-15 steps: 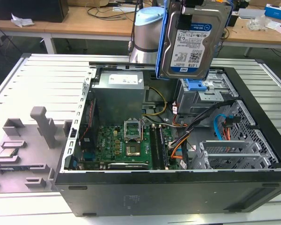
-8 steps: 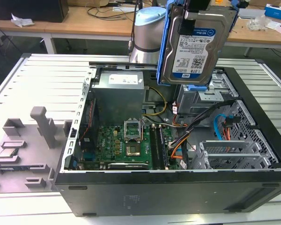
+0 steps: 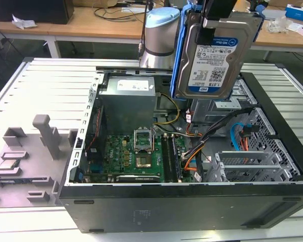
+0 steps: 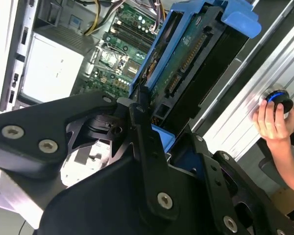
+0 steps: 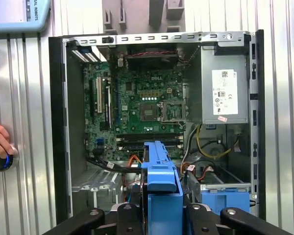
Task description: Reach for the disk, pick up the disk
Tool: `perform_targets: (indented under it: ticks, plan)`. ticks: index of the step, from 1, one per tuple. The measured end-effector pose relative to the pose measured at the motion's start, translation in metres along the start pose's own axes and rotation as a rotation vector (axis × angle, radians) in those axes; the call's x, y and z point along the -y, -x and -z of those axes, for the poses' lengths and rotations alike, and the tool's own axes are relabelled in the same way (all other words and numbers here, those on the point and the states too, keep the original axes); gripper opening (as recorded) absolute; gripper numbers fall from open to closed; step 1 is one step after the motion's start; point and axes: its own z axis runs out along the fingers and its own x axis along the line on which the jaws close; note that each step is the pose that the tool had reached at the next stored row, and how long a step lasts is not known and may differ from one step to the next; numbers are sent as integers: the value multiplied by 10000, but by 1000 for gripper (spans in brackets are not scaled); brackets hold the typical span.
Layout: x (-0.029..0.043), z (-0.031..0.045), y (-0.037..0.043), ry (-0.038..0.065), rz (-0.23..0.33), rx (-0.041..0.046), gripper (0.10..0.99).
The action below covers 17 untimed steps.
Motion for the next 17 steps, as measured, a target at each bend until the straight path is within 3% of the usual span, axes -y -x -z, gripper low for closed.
perform_targets:
  ticks: [17]
  plan:
    - [19, -15, -349, 0, 0, 0, 369]
